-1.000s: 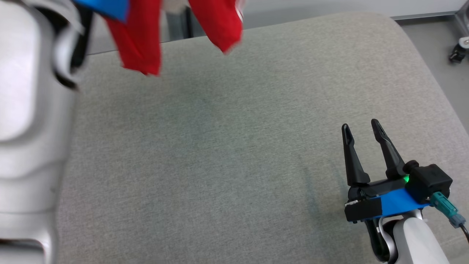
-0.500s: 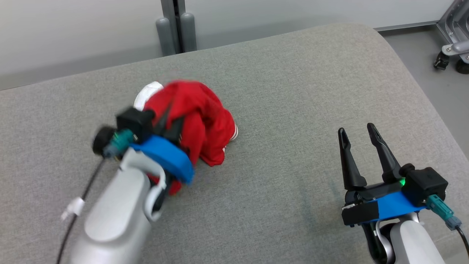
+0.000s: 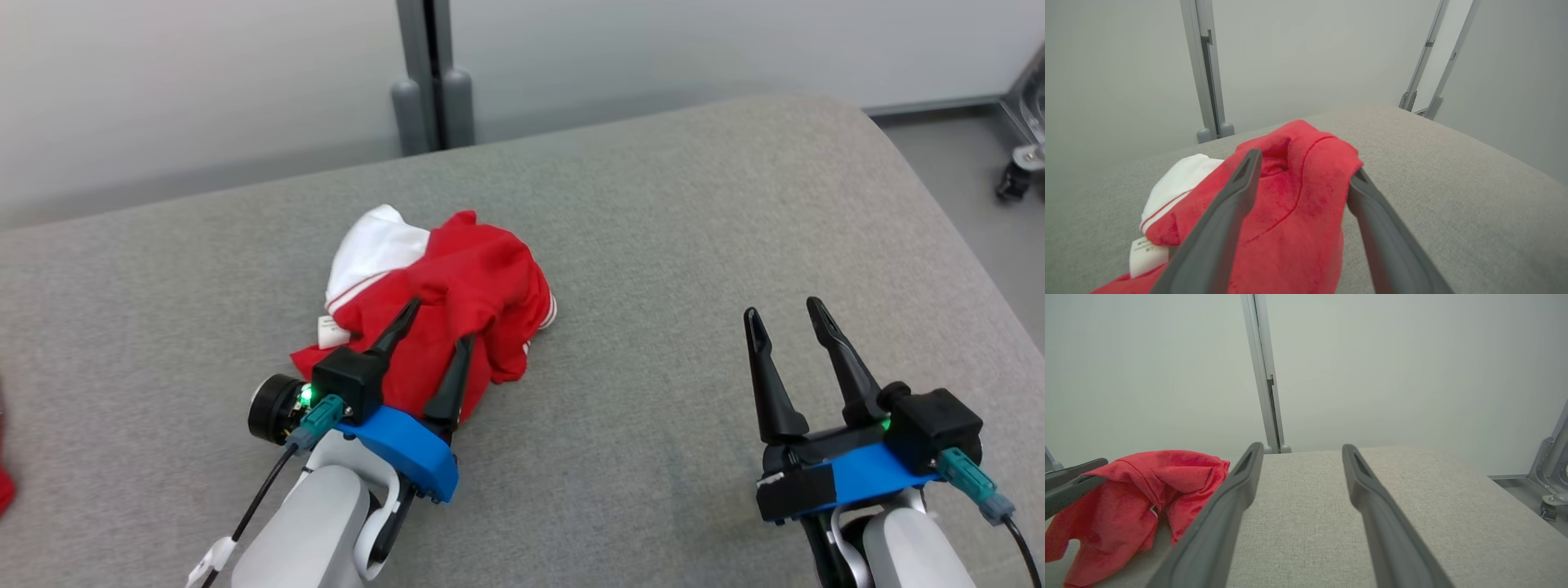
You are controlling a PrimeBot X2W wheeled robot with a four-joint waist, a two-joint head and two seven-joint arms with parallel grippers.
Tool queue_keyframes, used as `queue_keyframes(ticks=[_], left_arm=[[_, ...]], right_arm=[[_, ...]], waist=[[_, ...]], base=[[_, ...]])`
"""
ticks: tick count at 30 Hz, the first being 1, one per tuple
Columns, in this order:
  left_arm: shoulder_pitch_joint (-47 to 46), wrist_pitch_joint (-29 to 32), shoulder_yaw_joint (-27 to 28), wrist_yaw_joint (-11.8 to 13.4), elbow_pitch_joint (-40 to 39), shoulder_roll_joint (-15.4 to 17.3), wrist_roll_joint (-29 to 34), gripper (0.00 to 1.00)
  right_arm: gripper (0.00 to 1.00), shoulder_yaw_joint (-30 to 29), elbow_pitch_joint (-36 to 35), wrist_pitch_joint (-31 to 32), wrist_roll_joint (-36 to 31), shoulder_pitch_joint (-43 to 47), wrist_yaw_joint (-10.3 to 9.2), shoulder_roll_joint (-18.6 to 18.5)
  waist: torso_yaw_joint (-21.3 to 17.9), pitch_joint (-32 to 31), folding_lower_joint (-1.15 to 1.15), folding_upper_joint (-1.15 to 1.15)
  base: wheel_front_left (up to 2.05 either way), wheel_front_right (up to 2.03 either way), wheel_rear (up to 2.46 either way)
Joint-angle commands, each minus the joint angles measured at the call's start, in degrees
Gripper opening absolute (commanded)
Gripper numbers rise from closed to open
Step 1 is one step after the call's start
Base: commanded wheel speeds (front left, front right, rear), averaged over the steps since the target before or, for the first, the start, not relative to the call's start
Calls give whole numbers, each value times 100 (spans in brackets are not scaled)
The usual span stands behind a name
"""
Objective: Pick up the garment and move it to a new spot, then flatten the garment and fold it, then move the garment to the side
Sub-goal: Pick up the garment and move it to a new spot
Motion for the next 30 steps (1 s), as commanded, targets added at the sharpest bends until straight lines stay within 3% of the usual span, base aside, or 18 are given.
queue_keyframes(ticks=[1,9,19,30], left_arm=[[38,-38,40,19,-82,8,-1,100],[318,-106,480,294,-1050,313,-57,100],[1230,-110,1761,901,-2087,799,-72,100],[2214,-112,2647,1001,-2541,577,602,100]], right_arm=[[100,-22,1,-23,-15,69,1,-9],[100,-213,-8,-21,-69,329,1,-8],[100,-428,-61,-21,-122,366,1,-13],[100,-580,82,22,-202,516,1,-12]], waist=[[26,-32,0,0],[515,-292,0,0],[1139,-375,0,0],[1435,-561,0,0]], base=[[0,0,0],[0,0,0],[0,0,0],[0,0,0]])
